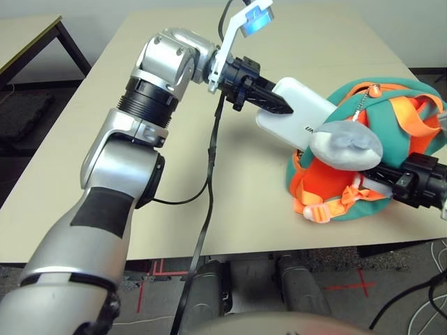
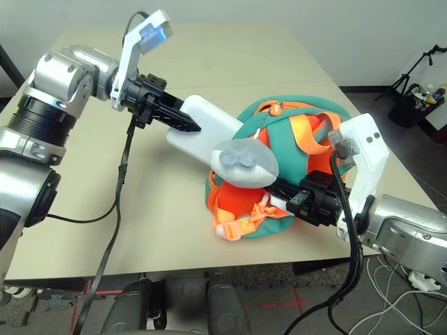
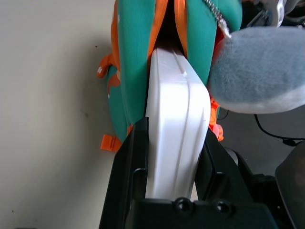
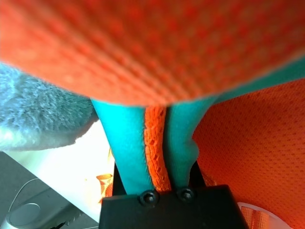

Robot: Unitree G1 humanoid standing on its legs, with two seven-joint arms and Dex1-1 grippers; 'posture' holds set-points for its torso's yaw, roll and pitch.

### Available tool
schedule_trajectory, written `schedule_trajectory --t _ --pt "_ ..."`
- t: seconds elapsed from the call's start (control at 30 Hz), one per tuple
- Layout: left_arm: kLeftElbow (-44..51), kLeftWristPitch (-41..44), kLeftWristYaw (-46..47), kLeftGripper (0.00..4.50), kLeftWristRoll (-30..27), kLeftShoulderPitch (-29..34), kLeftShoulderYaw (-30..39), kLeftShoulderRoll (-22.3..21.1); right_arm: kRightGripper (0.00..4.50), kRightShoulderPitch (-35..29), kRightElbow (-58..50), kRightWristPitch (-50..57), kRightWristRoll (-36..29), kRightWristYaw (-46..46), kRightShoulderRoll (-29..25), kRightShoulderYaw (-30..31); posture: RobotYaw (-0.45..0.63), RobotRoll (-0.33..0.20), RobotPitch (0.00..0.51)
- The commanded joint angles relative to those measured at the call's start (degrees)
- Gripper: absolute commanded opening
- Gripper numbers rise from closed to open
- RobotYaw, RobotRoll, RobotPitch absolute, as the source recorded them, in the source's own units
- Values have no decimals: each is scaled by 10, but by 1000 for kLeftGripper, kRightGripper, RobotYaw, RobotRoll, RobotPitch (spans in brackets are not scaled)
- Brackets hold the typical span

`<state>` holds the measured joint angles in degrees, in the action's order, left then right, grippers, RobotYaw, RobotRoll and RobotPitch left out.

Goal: Put the pencil case into the backpack and zip it.

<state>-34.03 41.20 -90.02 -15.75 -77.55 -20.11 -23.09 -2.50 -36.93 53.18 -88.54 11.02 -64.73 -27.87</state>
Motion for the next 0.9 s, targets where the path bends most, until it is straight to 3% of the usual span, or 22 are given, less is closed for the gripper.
schedule_trajectory --t 0.03,0.27,0.73,0.9 --pt "-18 -19 2 1327 25 20 -21 14 123 10 1 -1 12 6 5 11 -193 0 95" --pt "-60 -63 11 1326 58 27 -27 32 123 24 6 0 25 10 10 17 -195 0 90" --pt "-29 -42 19 1291 66 54 -23 34 123 41 13 0 45 17 22 28 -188 0 85" --pt "1 -21 31 2801 53 53 3 22 123 48 17 1 53 23 26 34 -186 0 84"
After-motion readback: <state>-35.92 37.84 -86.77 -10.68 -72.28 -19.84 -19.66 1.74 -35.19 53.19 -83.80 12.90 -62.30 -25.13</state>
